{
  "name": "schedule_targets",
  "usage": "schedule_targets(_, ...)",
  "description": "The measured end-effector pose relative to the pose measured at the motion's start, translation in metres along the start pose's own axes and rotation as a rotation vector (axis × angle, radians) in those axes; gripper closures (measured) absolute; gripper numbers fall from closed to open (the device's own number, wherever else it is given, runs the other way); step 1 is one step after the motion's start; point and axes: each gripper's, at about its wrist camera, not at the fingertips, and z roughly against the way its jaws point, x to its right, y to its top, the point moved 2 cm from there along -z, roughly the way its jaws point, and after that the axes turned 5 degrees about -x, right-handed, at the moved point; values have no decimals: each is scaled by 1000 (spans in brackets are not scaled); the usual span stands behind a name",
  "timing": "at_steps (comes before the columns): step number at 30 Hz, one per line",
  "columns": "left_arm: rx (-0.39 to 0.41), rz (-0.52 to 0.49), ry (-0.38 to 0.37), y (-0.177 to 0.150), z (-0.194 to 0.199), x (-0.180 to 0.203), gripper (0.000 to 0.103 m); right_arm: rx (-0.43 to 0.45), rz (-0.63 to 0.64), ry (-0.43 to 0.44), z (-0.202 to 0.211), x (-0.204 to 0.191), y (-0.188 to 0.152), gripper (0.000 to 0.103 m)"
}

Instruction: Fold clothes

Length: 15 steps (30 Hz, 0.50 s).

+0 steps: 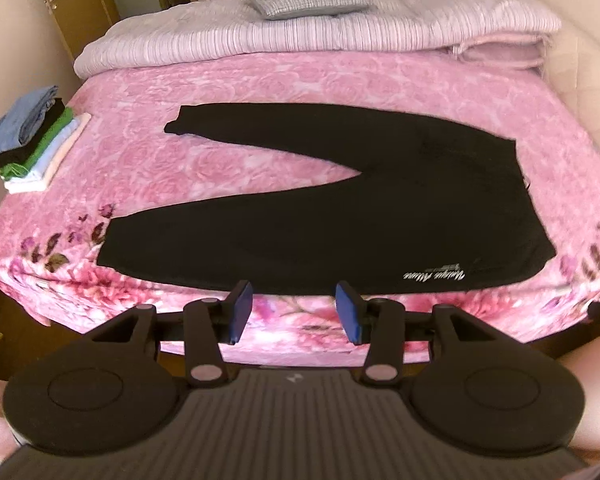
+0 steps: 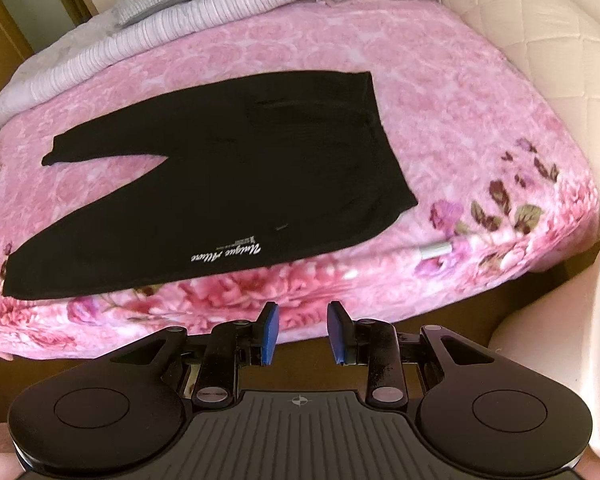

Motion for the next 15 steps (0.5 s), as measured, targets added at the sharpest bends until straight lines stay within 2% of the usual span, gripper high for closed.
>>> schedule_targets(5,-24,-14,21,-8,-3,0,61,-31,7,4,-6,-5,-3,72)
schedule_targets(15,-80,32,40,-23,-9,-17,61,-76,26,11,-17,-15,-9,72)
